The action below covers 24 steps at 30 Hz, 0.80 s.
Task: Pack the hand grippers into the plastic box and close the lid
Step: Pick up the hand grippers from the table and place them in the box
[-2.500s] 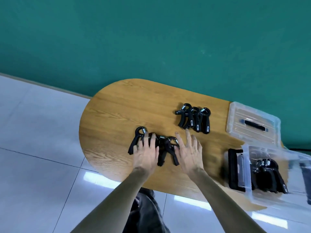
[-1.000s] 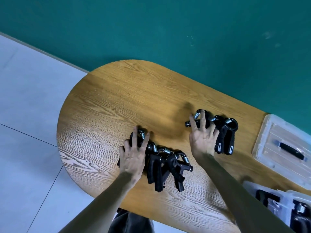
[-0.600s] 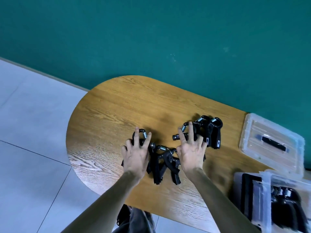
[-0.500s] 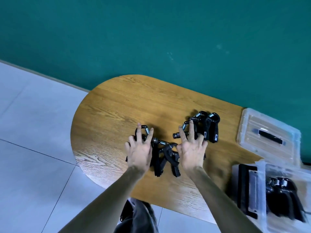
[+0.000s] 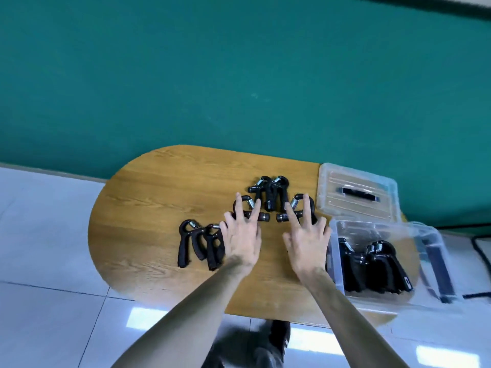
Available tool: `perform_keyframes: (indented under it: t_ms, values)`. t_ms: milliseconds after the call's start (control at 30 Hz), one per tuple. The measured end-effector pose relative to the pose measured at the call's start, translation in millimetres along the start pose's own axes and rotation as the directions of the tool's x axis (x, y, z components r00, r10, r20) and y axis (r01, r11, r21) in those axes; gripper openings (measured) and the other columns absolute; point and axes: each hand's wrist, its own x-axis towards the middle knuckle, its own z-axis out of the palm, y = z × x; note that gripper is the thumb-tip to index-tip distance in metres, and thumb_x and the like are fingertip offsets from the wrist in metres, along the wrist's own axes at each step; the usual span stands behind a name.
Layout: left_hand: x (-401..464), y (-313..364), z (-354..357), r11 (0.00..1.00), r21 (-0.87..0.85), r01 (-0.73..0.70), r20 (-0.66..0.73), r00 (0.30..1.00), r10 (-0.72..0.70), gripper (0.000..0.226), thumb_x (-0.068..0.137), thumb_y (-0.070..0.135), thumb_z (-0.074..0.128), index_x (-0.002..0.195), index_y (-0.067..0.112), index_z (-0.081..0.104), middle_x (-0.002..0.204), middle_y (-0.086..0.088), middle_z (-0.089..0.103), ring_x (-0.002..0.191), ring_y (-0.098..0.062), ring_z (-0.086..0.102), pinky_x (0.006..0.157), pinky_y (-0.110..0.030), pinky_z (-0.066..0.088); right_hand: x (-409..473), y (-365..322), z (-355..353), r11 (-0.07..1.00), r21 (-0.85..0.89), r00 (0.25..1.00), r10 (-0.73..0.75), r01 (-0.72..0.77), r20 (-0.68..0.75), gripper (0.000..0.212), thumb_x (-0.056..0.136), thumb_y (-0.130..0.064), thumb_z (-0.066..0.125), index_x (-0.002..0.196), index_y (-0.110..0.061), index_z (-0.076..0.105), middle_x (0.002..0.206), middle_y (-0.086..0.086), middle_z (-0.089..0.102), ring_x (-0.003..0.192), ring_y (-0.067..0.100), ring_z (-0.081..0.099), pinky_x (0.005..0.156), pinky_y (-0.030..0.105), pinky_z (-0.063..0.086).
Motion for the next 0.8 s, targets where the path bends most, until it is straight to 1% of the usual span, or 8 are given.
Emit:
perform_keyframes:
  t_ms: [100, 200, 267, 400, 500, 600, 700, 800]
  values:
    - [-5.4, 44.5, 9.6, 0.999, -0.011, -0.033, -0.009, 0.999, 0.033, 0.060, 0.102, 0.022, 0.046, 0.157, 0.039, 0.027, 0.169, -0.015, 0.000, 0.097, -0.028, 0.037, 0.083, -0.042, 0.034, -5.5, 41.9, -6.4, 1.000, 0.000, 1.000, 0.018, -0.018, -0.006, 0.075, 0.076, -0.018, 0.074, 0.145, -0.025, 0.046, 0.164, 0.013, 0.019, 0.102, 0.043, 0.047, 0.082, 0.054, 0.046]
    - [-12.7, 90.0, 23.1, 0.998, 0.007, -0.066, -0.003, 0.998, 0.066, 0.062, 0.103, 0.022, 0.045, 0.158, 0.039, 0.024, 0.169, -0.015, -0.002, 0.099, -0.028, 0.038, 0.085, -0.042, 0.035, -12.0, 85.0, -10.7, 0.999, 0.006, 0.999, 0.052, -0.052, -0.015, 0.072, 0.076, -0.017, 0.069, 0.145, -0.025, 0.047, 0.164, 0.012, 0.018, 0.095, 0.039, 0.047, 0.079, 0.050, 0.043]
    - [-17.5, 123.1, 32.0, 0.995, 0.032, -0.091, 0.003, 0.996, 0.091, 0.064, 0.103, 0.022, 0.046, 0.159, 0.039, 0.021, 0.169, -0.016, -0.003, 0.098, -0.027, 0.039, 0.085, -0.041, 0.037, -14.8, 116.8, -10.4, 0.997, -0.003, 0.997, 0.071, -0.071, -0.015, 0.074, 0.078, -0.020, 0.070, 0.146, -0.028, 0.045, 0.165, 0.012, 0.017, 0.093, 0.037, 0.046, 0.079, 0.049, 0.043]
    - [-28.8, 184.0, 55.6, 0.992, 0.039, -0.124, 0.003, 0.992, 0.124, 0.073, 0.099, 0.014, 0.053, 0.159, 0.039, 0.019, 0.168, -0.018, 0.000, 0.089, -0.022, 0.030, 0.078, -0.037, 0.032, -21.2, 179.5, -7.7, 0.991, 0.016, 0.992, 0.129, -0.129, 0.007, 0.076, 0.076, -0.019, 0.071, 0.146, -0.028, 0.045, 0.165, 0.012, 0.017, 0.099, 0.039, 0.046, 0.082, 0.051, 0.044]
    - [-35.3, 227.9, 73.8, 0.987, 0.037, -0.156, 0.029, 0.987, 0.155, 0.074, 0.096, 0.014, 0.058, 0.158, 0.038, 0.023, 0.168, -0.019, 0.003, 0.096, -0.027, 0.039, 0.083, -0.040, 0.039, -27.1, 227.5, -7.3, 0.981, 0.031, 0.982, 0.188, -0.189, 0.028, 0.075, 0.076, -0.020, 0.072, 0.145, -0.029, 0.046, 0.164, 0.012, 0.019, 0.099, 0.039, 0.046, 0.080, 0.049, 0.042]
    - [-41.8, 262.3, 88.3, 0.982, 0.043, -0.183, 0.059, 0.982, 0.180, 0.071, 0.095, 0.018, 0.059, 0.156, 0.036, 0.028, 0.167, -0.020, 0.006, 0.108, -0.036, 0.044, 0.090, -0.045, 0.043, -33.6, 265.6, -2.0, 0.969, 0.040, 0.968, 0.239, -0.242, 0.072, 0.078, 0.073, -0.018, 0.071, 0.146, -0.031, 0.044, 0.163, 0.012, 0.023, 0.095, 0.038, 0.047, 0.077, 0.048, 0.042]
    - [-49.6, 288.7, 104.5, 0.977, 0.069, -0.203, 0.095, 0.976, 0.196, 0.070, 0.097, 0.018, 0.057, 0.157, 0.036, 0.026, 0.168, -0.018, 0.002, 0.103, -0.032, 0.043, 0.089, -0.042, 0.040, -37.5, 292.8, 9.1, 0.959, 0.074, 0.957, 0.264, -0.273, 0.116, 0.077, 0.070, -0.021, 0.076, 0.142, -0.030, 0.050, 0.159, 0.013, 0.032, 0.092, 0.039, 0.050, 0.075, 0.048, 0.044]
    - [-51.9, 304.8, 122.4, 0.983, 0.072, -0.170, 0.135, 0.978, 0.160, 0.070, 0.095, 0.015, 0.059, 0.156, 0.036, 0.031, 0.168, -0.018, 0.007, 0.101, -0.030, 0.043, 0.087, -0.042, 0.040, -36.2, 312.3, 23.5, 0.958, 0.084, 0.952, 0.258, -0.274, 0.167, 0.077, 0.066, -0.019, 0.076, 0.139, -0.029, 0.053, 0.157, 0.013, 0.035, 0.091, 0.039, 0.051, 0.074, 0.046, 0.044]
